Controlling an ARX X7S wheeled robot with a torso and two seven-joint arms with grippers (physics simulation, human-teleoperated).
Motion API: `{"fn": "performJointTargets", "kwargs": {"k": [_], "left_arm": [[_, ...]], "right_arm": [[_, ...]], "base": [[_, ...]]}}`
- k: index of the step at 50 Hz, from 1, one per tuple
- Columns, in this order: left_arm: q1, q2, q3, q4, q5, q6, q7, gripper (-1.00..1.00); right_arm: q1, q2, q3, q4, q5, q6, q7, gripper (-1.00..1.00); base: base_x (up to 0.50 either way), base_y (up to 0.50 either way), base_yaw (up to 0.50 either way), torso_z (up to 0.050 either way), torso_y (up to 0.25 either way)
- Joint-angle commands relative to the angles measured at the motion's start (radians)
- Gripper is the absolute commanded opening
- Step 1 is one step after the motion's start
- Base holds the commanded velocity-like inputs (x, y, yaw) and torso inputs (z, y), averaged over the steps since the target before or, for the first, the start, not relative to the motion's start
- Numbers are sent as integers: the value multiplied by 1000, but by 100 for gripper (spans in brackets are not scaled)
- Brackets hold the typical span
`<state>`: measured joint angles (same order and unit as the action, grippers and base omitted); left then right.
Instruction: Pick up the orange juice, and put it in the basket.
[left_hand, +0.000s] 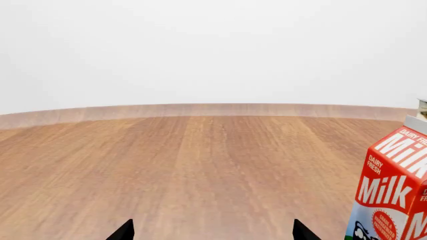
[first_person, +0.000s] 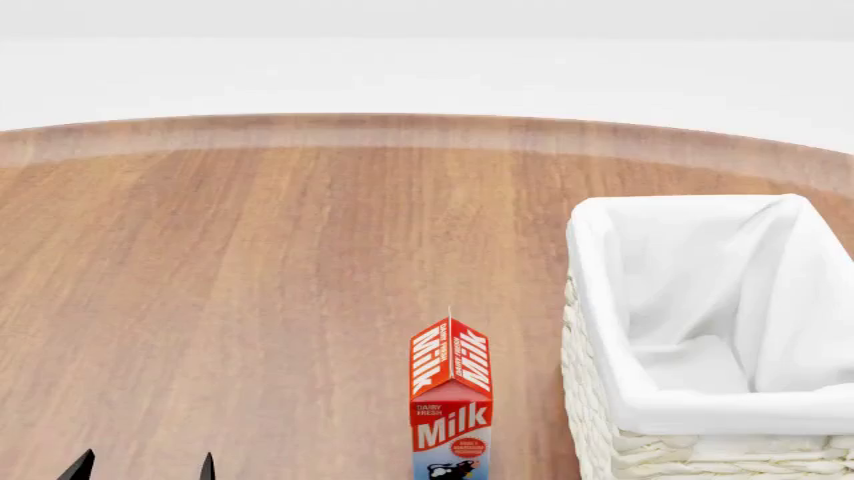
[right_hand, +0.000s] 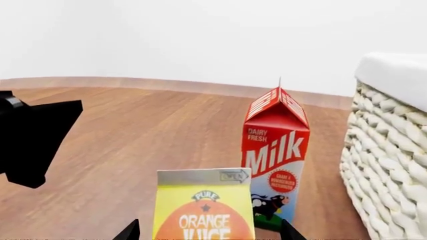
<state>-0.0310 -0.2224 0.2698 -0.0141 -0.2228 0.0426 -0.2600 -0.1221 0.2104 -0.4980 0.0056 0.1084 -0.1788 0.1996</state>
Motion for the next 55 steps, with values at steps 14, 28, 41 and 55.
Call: {"fn": "performJointTargets", "kwargs": {"k": [14, 28, 41, 55], "left_arm": [[-2, -7, 9, -1, -7, 3, -8, 100], [-3, -11, 15, -1, -11, 4, -13, 100], [-5, -15, 20, -2, -15, 6, -18, 100], [-6, -19, 26, -3, -19, 8, -23, 100]], "right_arm": [[45, -14, -19, 75, -1, -6, 10, 100], [61, -23, -35, 110, -8, -12, 14, 100], [79, -24, -38, 132, -3, -12, 19, 100], [102, -33, -42, 189, 6, -30, 18, 100]], "base": [[0, 0, 0, 0, 0], [0, 0, 0, 0, 0], [0, 0, 0, 0, 0], [0, 0, 0, 0, 0]]}}
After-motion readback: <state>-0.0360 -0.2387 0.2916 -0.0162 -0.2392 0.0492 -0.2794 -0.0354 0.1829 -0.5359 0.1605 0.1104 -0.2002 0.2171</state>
